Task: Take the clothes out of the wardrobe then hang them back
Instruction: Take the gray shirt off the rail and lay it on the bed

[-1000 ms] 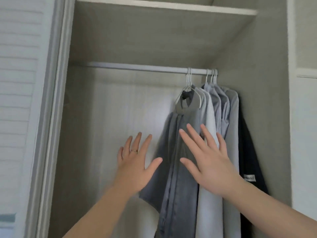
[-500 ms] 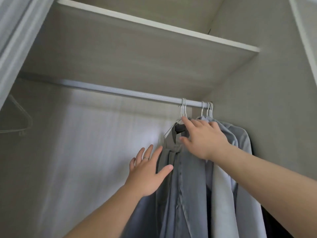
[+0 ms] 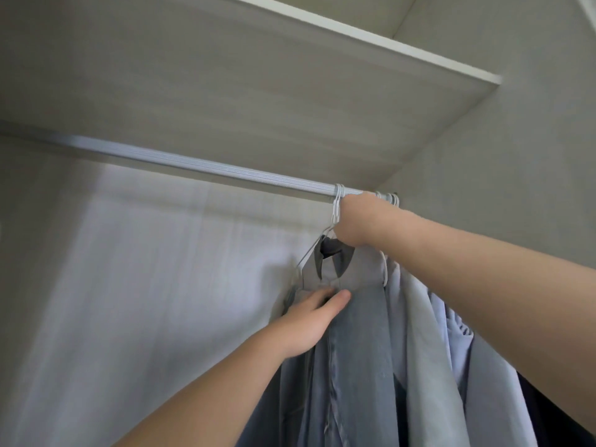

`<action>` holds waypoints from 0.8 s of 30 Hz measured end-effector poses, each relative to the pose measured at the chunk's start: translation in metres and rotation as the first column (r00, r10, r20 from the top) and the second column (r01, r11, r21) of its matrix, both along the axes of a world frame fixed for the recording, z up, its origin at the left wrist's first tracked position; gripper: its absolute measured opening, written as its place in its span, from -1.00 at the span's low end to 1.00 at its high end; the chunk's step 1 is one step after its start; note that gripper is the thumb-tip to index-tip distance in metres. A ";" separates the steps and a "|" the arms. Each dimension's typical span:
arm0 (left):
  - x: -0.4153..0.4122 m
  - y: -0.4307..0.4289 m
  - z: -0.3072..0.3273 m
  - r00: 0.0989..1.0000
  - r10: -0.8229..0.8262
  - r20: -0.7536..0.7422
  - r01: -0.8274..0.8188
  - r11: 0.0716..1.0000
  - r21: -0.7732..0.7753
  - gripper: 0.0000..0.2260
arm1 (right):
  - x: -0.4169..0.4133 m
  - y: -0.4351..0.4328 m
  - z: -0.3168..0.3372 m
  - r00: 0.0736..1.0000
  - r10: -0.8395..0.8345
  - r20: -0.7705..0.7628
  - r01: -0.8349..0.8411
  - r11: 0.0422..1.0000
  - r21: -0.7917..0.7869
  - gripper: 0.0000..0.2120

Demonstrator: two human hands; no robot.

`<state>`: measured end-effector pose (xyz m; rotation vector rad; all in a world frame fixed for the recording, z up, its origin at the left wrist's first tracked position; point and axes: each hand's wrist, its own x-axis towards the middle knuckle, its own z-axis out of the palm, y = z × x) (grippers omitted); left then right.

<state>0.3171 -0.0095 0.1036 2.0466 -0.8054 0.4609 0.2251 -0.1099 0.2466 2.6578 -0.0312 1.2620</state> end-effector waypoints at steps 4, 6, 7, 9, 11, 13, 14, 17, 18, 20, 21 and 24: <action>0.009 -0.001 -0.002 0.995 -0.095 0.009 0.095 0.995 0.003 -0.14 | -0.007 0.005 0.014 0.995 -0.093 -0.035 0.096 0.992 0.084 -0.78; 0.016 0.004 -0.003 0.995 -0.103 0.001 0.103 0.995 0.001 -0.11 | -0.003 0.007 0.021 0.991 -0.110 -0.082 0.117 0.989 0.093 -0.75; 0.018 0.006 -0.003 0.995 -0.103 -0.002 0.103 0.995 0.004 -0.10 | 0.000 0.009 0.024 0.987 -0.102 -0.124 0.117 0.986 0.119 -0.74; 0.022 0.011 -0.002 0.994 -0.109 0.003 0.109 0.994 0.000 -0.08 | 0.005 0.011 0.029 0.971 -0.101 -0.215 0.144 0.970 0.194 -0.73; 0.020 0.015 -0.001 0.994 -0.111 0.012 0.111 0.994 -0.015 -0.08 | 0.007 0.019 0.026 0.966 -0.064 -0.252 0.129 0.959 0.252 -0.80; 0.018 0.018 -0.001 0.995 -0.094 0.019 0.095 0.995 -0.022 -0.14 | 0.014 0.026 0.018 0.978 -0.096 -0.187 0.128 0.977 0.169 -0.88; 0.017 0.020 0.000 0.997 -0.080 0.025 0.080 0.997 -0.012 -0.19 | 0.018 0.031 0.012 0.981 -0.144 -0.133 0.159 0.981 0.111 -0.78; 0.016 0.023 0.002 0.997 -0.044 0.056 0.042 0.999 0.032 -0.36 | 0.029 0.041 0.000 0.964 -0.264 -0.021 0.265 0.958 0.112 -0.59; 0.015 0.023 0.003 0.997 -0.042 0.064 0.040 0.999 0.036 -0.38 | 0.032 0.044 0.002 0.953 -0.299 -0.043 0.302 0.950 0.076 -0.58; 0.015 0.024 0.002 0.996 -0.049 0.070 0.047 0.998 0.031 -0.40 | 0.034 0.049 0.005 0.963 -0.266 -0.045 0.270 0.950 0.160 -0.58; 0.015 0.024 0.002 0.996 -0.050 0.072 0.049 0.998 0.028 -0.40 | 0.035 0.050 0.006 0.972 -0.224 -0.064 0.233 0.943 0.236 -0.61; 0.017 0.025 0.000 0.995 -0.040 0.089 0.039 0.999 0.014 -0.42 | 0.031 0.048 0.014 0.985 -0.017 -0.174 0.072 0.947 0.313 -0.82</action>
